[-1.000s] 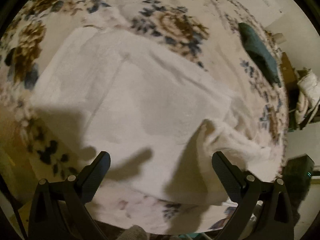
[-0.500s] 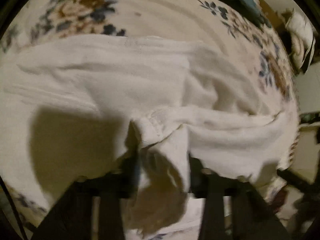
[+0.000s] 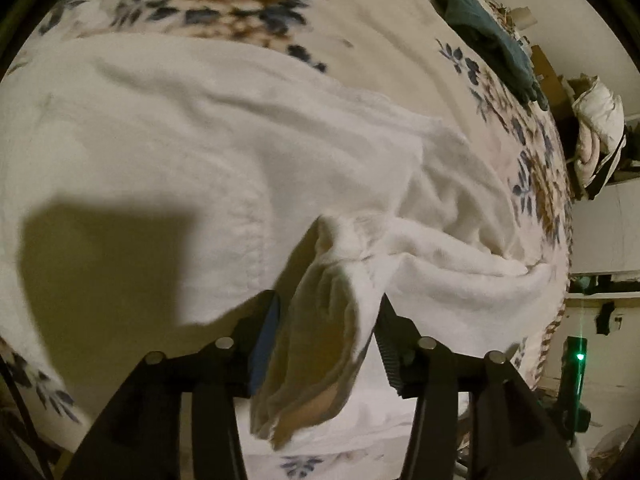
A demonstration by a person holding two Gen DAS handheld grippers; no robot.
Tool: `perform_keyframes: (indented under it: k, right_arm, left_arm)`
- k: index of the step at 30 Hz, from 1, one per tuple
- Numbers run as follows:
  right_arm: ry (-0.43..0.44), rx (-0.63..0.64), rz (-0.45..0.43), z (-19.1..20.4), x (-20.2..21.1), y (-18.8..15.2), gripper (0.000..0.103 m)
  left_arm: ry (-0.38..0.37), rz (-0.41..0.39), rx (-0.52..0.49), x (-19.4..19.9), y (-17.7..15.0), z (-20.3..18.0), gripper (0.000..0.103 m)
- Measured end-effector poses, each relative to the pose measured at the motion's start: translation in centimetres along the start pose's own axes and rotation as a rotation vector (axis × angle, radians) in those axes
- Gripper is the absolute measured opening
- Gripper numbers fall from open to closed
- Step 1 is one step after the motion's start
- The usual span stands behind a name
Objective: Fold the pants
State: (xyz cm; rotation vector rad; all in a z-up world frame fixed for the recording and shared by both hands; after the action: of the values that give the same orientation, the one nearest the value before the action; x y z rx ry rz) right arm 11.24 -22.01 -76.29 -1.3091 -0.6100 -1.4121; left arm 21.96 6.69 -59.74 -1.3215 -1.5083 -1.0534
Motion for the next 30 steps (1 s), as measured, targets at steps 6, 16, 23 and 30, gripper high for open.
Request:
perform_keyframes:
  k: [6, 16, 23, 30]
  right_arm:
    - [-0.009, 0.013, 0.022, 0.6, 1.7, -0.1, 0.093]
    - [-0.215, 0.211, 0.058, 5.9, -0.9, -0.9, 0.095]
    - [-0.058, 0.103, -0.053, 5.3, 3.7, 0.1, 0.095]
    - [0.015, 0.144, -0.083, 8.0, 5.2, 1.4, 0.095]
  left_arm:
    - [-0.035, -0.002, 0.134, 1.9, -1.4, 2.2, 0.058]
    - [-0.068, -0.091, 0.588, 4.7, -7.1, 14.0, 0.098]
    - [-0.249, -0.246, 0.952, 3.9, -6.7, 21.2, 0.098]
    - [-0.2, -0.348, 0.965, 4.0, -2.4, 23.2, 0.069]
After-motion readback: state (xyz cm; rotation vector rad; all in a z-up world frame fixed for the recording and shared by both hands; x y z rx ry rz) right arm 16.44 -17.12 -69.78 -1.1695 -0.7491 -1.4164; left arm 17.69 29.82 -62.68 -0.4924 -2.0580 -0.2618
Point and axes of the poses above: each gripper's, at about its wrist camera, not at the fingertips, and x roughly against the way its jaws point, z to its left, y to its top, the point moved 4 cm from there along -x, roughly the way its jaws point, and after that the axes turned 8 degrees about y, right-handed, at the moved point
